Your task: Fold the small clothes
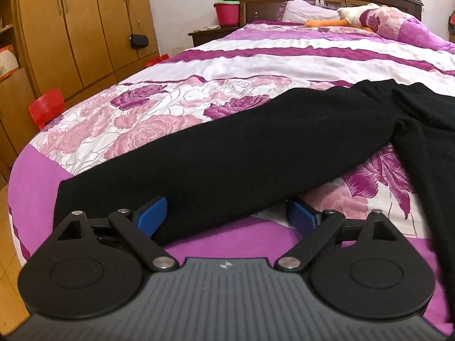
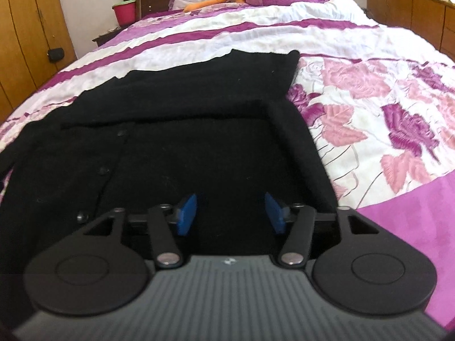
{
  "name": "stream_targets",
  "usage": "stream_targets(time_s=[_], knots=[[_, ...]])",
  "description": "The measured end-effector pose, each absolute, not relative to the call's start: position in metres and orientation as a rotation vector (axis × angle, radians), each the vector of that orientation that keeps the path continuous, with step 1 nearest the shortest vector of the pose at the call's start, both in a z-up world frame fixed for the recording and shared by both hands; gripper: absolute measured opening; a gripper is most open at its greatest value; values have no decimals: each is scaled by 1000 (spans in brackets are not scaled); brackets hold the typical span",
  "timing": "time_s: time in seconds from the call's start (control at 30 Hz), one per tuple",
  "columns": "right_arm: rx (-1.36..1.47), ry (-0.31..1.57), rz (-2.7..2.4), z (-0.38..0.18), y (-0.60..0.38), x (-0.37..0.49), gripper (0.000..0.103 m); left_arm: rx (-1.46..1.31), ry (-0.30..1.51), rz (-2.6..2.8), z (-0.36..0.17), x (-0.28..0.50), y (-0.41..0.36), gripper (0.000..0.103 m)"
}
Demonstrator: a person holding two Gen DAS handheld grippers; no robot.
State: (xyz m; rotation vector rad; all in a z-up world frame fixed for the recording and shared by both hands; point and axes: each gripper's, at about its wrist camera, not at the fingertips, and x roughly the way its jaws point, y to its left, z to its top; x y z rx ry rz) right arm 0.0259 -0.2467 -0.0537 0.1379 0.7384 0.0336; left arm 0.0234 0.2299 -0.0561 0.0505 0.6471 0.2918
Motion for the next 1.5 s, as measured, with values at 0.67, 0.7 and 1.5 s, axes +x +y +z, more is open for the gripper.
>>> stream_targets(time_s=[0.67, 0.7, 1.5], knots=[[143, 717, 77, -58, -247, 21, 71, -11, 327, 327, 15, 13, 212, 7], [144, 716, 77, -58, -247, 21, 71, -29, 305, 311, 22, 14, 209, 7], [191, 677, 114, -62, -260, 12, 71, -133, 425, -195, 12, 94, 15, 7]])
